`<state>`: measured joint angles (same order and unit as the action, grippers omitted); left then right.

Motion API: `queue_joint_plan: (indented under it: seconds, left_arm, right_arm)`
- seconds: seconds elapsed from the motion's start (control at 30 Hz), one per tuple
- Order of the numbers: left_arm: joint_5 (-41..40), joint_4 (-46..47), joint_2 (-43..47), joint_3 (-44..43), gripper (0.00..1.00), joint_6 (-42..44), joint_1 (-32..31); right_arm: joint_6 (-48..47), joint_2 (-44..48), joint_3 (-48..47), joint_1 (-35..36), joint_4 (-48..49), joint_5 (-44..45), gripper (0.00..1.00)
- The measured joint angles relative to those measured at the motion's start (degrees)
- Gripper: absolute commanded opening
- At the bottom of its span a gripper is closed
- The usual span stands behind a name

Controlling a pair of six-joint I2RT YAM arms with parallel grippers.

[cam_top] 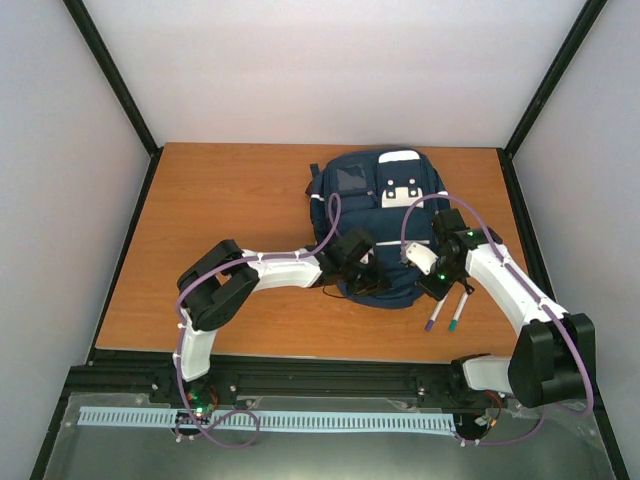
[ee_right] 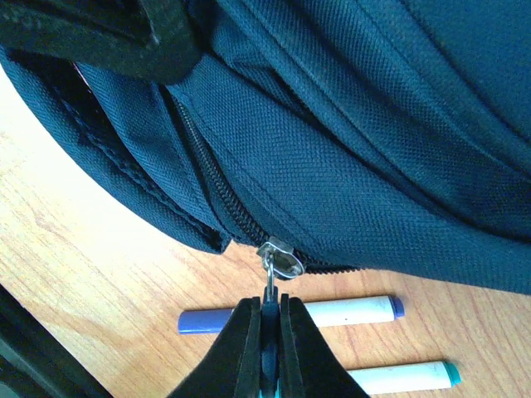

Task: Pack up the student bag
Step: Zip the student bag at the center of the board.

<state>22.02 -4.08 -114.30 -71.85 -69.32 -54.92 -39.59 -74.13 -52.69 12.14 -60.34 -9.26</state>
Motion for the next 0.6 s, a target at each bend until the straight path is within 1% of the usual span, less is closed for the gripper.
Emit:
queue_joint_plan:
  seconds: [0.13,0.27,0.43,0.6]
  left_arm:
    - [-0.7,-0.3,0.0,0.0,0.01,1.6,0.0]
    - [-1.1,0.0,0.3,0.0,0.01,2.8,-0.2]
    - [-1.5,0.5,0.9,0.0,0.01,3.7,-0.2]
    - [-1.5,0.6,0.9,0.1,0.01,3.8,-0.2]
  right_arm:
    - [-0.9,-0.1,0.3,-1.4,0.2,0.5,0.03]
    - [-2.7,-1.5,0.0,-5.3,0.1,0.0,0.03]
    - [-5.2,-6.0,-2.4,-11.8,-0.1,-0.4,0.03]
    - [-7.1,-10.6,-4.6,-15.8,0.9,-0.3,0.03]
